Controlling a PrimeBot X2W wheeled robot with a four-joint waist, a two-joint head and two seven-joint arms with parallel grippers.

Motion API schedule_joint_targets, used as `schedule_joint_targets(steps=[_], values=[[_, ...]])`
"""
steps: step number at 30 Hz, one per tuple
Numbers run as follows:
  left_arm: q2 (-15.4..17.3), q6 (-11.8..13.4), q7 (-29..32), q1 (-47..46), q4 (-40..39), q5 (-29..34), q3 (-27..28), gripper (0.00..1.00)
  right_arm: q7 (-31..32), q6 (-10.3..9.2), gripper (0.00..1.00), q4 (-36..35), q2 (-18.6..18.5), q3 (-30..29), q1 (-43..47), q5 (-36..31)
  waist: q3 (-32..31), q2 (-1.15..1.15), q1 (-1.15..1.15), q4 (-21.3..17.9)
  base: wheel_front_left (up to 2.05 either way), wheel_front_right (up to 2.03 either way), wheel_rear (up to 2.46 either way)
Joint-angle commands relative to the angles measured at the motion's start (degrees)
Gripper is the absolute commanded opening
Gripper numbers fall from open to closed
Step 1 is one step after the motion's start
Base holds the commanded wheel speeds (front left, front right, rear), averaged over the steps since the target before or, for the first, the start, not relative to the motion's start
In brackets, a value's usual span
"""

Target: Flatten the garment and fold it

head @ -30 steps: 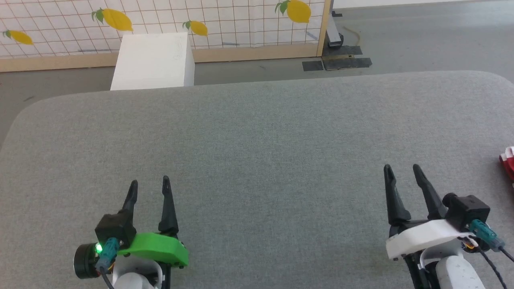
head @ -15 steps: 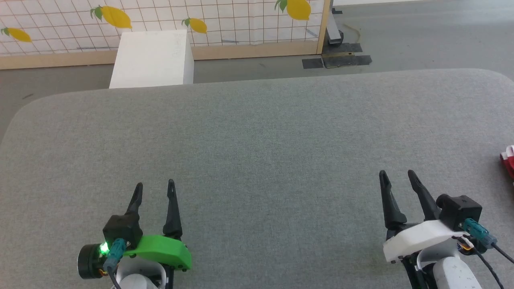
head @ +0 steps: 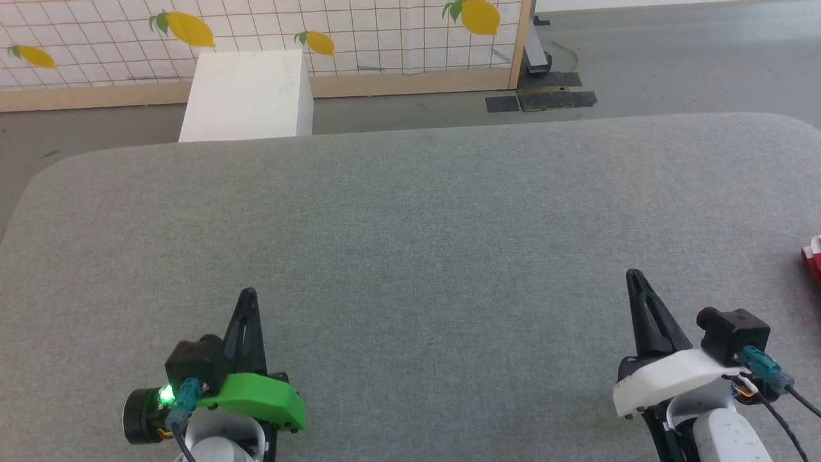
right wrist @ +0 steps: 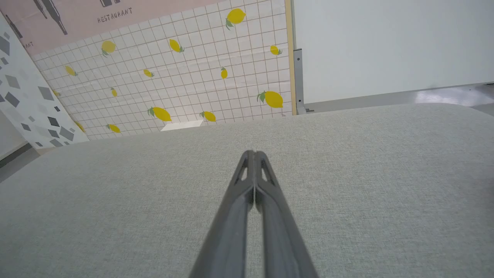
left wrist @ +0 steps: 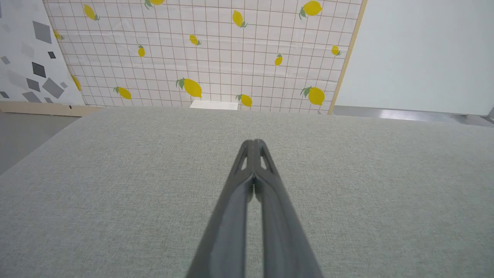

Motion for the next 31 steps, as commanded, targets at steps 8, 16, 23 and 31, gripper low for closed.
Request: schedule_joint_targets(steps=[8,16,23,31], values=[[-0.1,-0.4,1.2,0.5,-1.0,1.0,0.5,0.0,1.1,-0.01,0.0,-1.6,0.0,0.0,1.0,-1.3,-0.3,0.0,0.0,0.4,0.0,0.0,0.0],[-0.1,-0.6,2.1,0.7,-1.7,1.6,0.7,0.0,1.9,-0.02,0.0,-2.7,0.0,0.0,1.4,-2.1,-0.5,0.0,0.0,0.7,0.0,0.0,0.0],[-0.1,-0.8,2.9,0.9,-2.3,2.1,1.0,0.0,2.6,-0.02,0.0,-3.7,0.0,0.0,1.8,-2.8,-0.7,0.0,0.0,1.1,0.0,0.0,0.0],[-0.1,-1.0,3.8,1.2,-3.0,2.7,1.2,0.0,3.4,-0.03,0.0,-4.9,0.0,0.0,2.3,-3.6,-1.0,0.0,0.0,1.4,0.0,0.0,0.0]])
